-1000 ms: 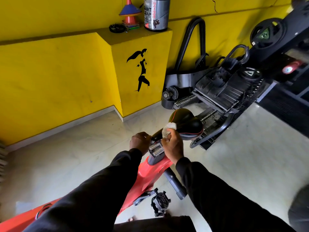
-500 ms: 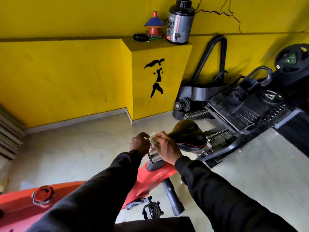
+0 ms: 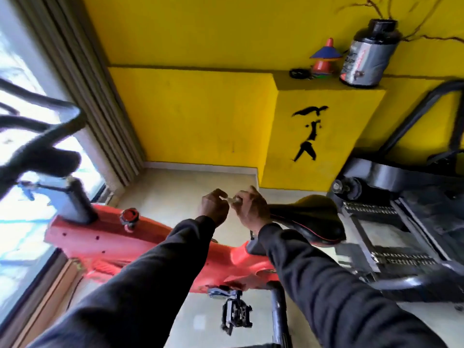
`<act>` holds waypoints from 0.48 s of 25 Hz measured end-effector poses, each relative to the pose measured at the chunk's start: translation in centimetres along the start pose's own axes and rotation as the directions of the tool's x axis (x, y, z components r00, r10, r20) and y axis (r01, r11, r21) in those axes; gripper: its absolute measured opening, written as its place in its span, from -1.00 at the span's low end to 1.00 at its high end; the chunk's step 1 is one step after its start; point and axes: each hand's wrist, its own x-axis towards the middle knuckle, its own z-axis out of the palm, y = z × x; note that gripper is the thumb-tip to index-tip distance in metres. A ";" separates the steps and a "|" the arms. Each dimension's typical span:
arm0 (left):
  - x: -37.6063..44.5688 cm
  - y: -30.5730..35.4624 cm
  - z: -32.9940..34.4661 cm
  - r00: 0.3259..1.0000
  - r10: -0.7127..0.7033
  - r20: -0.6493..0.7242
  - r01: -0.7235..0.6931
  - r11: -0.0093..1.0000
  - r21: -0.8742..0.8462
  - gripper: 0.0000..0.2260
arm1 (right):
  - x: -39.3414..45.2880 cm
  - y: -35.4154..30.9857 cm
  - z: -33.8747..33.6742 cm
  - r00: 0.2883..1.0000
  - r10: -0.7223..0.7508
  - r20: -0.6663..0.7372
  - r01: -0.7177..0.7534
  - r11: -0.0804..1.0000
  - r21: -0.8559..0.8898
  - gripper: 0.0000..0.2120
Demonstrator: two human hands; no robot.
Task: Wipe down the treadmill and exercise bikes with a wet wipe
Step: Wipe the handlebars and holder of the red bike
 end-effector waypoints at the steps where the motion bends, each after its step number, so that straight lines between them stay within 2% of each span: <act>1: -0.1 -0.5 -2.0 0.999 -0.013 -0.052 0.012 1.000 -0.009 -0.73 | 0.5 -1.8 0.1 0.999 -0.048 0.011 0.047 0.999 0.010 -0.79; 5: -1.1 -3.0 -11.3 0.965 -0.079 -0.251 0.082 0.997 0.003 -0.74 | 2.8 -11.0 0.7 0.981 -0.190 0.034 0.187 0.980 0.068 -0.76; 7: -2.2 -5.2 -17.3 0.928 -0.098 -0.360 0.098 0.995 -0.020 -0.79 | 4.0 -17.4 1.4 0.962 -0.272 0.032 0.266 0.956 0.121 -0.81; 9: -3.7 -8.0 -23.7 0.872 -0.104 -0.479 0.103 0.994 -0.029 -0.87 | 4.6 -24.5 2.5 0.932 -0.362 0.024 0.353 0.920 0.171 -0.83; 12: -6.7 -12.4 -32.8 0.762 -0.126 -0.635 0.136 0.990 -0.033 -0.81 | 4.3 -34.8 4.3 0.859 -0.512 0.010 0.497 0.838 0.225 -0.84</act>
